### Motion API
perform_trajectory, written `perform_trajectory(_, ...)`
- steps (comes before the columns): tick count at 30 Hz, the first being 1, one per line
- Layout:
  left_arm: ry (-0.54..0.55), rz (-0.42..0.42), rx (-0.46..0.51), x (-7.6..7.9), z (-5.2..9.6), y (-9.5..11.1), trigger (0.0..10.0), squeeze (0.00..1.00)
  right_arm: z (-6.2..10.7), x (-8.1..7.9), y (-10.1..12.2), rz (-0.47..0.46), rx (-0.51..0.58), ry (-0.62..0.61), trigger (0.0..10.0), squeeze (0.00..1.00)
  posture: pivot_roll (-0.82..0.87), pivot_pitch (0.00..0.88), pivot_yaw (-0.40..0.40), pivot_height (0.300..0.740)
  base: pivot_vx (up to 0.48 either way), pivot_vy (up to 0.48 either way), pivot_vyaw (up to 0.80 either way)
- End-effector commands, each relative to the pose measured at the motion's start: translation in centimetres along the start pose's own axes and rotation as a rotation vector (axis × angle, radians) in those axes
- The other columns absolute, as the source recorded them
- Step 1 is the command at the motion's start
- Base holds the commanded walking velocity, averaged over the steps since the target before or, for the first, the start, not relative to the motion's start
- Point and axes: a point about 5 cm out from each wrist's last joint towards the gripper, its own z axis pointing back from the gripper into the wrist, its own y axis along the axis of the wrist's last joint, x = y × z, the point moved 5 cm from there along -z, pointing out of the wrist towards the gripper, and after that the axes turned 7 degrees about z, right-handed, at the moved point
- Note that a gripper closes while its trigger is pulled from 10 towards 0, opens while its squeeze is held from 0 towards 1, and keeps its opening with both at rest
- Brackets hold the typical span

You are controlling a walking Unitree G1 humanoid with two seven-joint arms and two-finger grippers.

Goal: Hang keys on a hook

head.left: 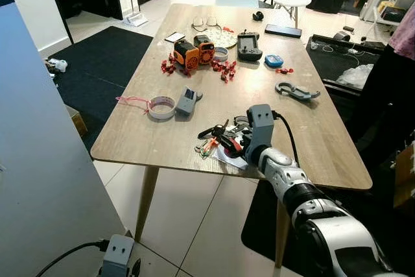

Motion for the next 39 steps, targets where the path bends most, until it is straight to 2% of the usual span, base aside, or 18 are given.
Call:
perform_trajectory(1, 0.0, 0.022, -0.012, 0.4, 0.4, -0.8, 10.0, 0.0, 0.0, -0.1, -0.7, -0.018, -0.032, 0.001, 9.7, 0.0, 0.06, 0.12, -0.043, 0.74, 0.0, 0.0, 0.0)
perform_trajectory(2, 0.0, 0.022, -0.012, 0.4, 0.4, -0.8, 10.0, 0.0, 0.0, -0.1, -0.7, -0.018, -0.032, 0.001, 9.7, 0.0, 0.06, 0.12, -0.043, 0.74, 0.0, 0.0, 0.0)
perform_trajectory(3, 0.002, 0.023, -0.013, 0.3, 0.5, -0.9, 10.0, 0.0, 0.0, -0.2, -0.8, -0.025, -0.035, 0.001, 6.0, 0.0, 0.06, 0.12, -0.044, 0.74, 0.0, 0.0, 0.0)
perform_trajectory(4, 0.003, 0.023, -0.014, 0.3, 0.5, -0.9, 10.0, 0.0, 0.0, -0.2, -0.8, -0.028, -0.036, 0.001, 3.3, 0.0, 0.06, 0.12, -0.045, 0.74, 0.0, 0.0, 0.0)
perform_trajectory(6, 0.004, 0.023, -0.016, 0.3, 0.5, -1.0, 10.0, 0.0, 0.0, -0.2, -0.9, -0.031, -0.038, 0.0, 3.3, 0.0, 0.06, 0.12, -0.045, 0.74, 0.0, 0.0, 0.0)
perform_trajectory(7, 0.005, 0.023, -0.02, 0.3, 0.5, -1.0, 10.0, 0.0, 0.0, -0.2, -0.9, -0.036, -0.04, -0.001, 0.0, 0.0, 0.06, 0.117, -0.044, 0.74, 0.0, 0.0, 0.0)
perform_trajectory(27, 0.013, 0.016, -0.054, 0.0, 0.6, -1.6, 10.0, 0.0, 0.0, 0.2, -0.9, -0.044, -0.04, -0.025, 0.0, 0.0, 0.06, 0.1, -0.042, 0.74, 0.0, 0.0, 0.0)
perform_trajectory(33, 0.017, 0.016, -0.055, -0.1, 0.5, -1.5, 10.0, 0.0, -0.1, 0.7, 0.6, -0.05, 0.018, -0.05, 0.0, 0.0, 0.06, 0.099, -0.042, 0.74, 0.0, 0.0, 0.0)
perform_trajectory(35, 0.02, 0.015, -0.055, -0.2, 0.5, -1.5, 10.0, 0.0, -0.2, 0.8, 2.8, -0.068, 0.11, -0.051, 0.0, 0.0, 0.06, 0.099, -0.04, 0.74, 0.0, 0.0, 0.0)
perform_trajectory(38, 0.022, 0.014, -0.055, -0.2, 0.5, -1.4, 10.0, 0.0, -0.2, 1.0, 4.1, -0.075, 0.161, -0.055, 0.0, 0.0, 0.06, 0.099, -0.04, 0.74, 0.0, 0.0, 0.0)
perform_trajectory(39, 0.023, 0.013, -0.055, -0.3, 0.5, -1.4, 10.0, 0.0, -0.1, 1.3, 5.5, -0.085, 0.215, -0.063, 0.0, 0.0, 0.06, 0.098, -0.039, 0.74, 0.0, 0.0, 0.0)
